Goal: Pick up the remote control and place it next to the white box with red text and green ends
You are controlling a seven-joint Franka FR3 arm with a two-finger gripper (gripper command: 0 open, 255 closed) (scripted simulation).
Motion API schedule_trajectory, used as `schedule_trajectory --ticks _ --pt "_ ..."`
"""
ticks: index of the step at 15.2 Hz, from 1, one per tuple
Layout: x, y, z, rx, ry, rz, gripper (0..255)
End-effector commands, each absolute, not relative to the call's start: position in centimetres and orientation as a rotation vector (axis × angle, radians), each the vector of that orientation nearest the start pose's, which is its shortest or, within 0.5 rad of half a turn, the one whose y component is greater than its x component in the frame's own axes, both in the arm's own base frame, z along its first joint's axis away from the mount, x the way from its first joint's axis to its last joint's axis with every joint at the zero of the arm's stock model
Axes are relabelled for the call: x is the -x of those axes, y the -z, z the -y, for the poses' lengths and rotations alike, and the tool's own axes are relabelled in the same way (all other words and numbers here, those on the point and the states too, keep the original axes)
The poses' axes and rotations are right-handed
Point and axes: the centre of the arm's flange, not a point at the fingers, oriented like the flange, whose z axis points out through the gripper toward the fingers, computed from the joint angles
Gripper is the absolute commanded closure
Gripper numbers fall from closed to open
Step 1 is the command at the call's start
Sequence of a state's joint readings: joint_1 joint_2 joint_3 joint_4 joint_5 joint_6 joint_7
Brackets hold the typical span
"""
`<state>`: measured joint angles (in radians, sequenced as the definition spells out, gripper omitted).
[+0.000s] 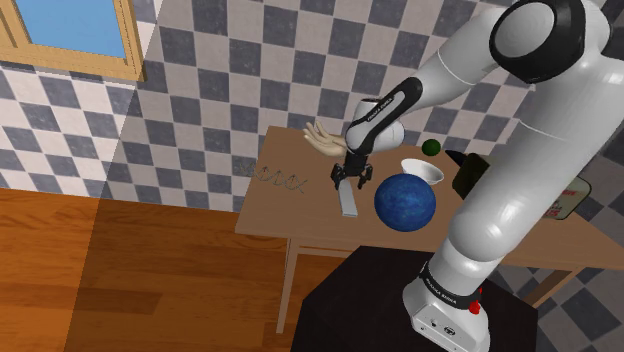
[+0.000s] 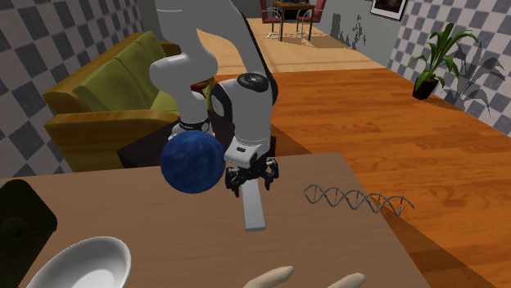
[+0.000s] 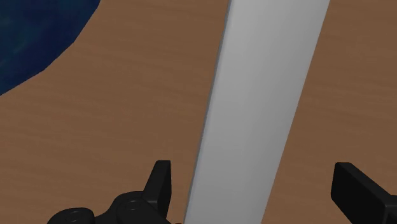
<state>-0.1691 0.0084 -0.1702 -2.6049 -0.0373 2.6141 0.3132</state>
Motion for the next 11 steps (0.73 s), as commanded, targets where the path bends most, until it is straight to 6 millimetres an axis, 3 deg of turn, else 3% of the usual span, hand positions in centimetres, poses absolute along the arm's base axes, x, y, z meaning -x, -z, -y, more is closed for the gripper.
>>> schedule_trajectory --ticks 1,6,11 --pt "-41.4 -23.8 14.8 3.008 0.005 -0.974 0" --pt "-41.4 -21.4 14.8 3.008 0.005 -0.974 0" --pt "-41.4 -21.4 14.8 3.008 0.005 -0.974 0"
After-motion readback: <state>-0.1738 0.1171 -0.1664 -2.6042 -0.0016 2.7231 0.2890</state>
